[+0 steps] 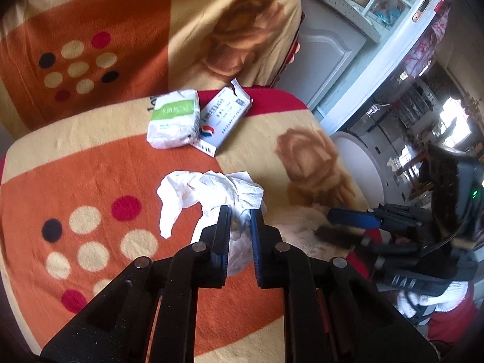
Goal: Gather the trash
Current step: 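Grasp the white tissue with left tool while right tool grasps the beige tissue, then carry both tissues over the white bin with both tools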
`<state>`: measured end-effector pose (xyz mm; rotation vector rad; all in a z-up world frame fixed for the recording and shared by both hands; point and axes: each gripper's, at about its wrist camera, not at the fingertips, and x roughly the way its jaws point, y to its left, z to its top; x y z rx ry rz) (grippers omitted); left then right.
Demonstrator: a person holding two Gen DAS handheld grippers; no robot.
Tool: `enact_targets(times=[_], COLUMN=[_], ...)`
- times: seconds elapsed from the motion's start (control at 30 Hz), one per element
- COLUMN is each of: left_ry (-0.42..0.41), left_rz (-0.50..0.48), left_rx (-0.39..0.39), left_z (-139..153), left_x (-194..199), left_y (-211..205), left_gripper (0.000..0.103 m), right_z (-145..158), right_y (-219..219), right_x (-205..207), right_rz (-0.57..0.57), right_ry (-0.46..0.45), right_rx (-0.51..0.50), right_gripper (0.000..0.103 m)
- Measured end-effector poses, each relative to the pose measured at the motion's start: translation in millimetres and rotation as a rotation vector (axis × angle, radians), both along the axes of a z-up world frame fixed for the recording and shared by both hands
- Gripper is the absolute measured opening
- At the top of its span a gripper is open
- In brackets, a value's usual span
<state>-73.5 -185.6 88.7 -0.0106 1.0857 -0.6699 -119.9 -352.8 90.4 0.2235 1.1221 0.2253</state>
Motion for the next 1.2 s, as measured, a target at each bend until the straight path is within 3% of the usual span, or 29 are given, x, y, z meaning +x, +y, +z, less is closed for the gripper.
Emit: enact_targets(times=[0.17,0.27,0.4,0.8,1.2], left_ry=[0.004,-0.006,-0.026,-0.116,-0.148], left_rz=[0.006,0.011,0.011,-0.04,-0.096], left_rx=[0.008,0.009,0.019,0.03,0.029], left_z=[-2,1,6,29,39], left_x=[-4,-4,-6,-22,-32], left_y=[3,5,3,-31,-67], left_gripper=[0.01,0.01,0.01,0.01,0.01], right_z=[-14,-25,-4,52,70], right_y=[9,13,11,-30,-54], right_x=[5,5,-6,-33,-50], right_rz=[0.011,0.033,0.035,-0.061,-0.108], right_ry=[0.015,0.042,-0.034,-0.147,-0.188], right_rx=[-0.002,0.006,0.005,0.062,0.053], right_gripper=[0.048,0.038,0.027,0.027,0.027])
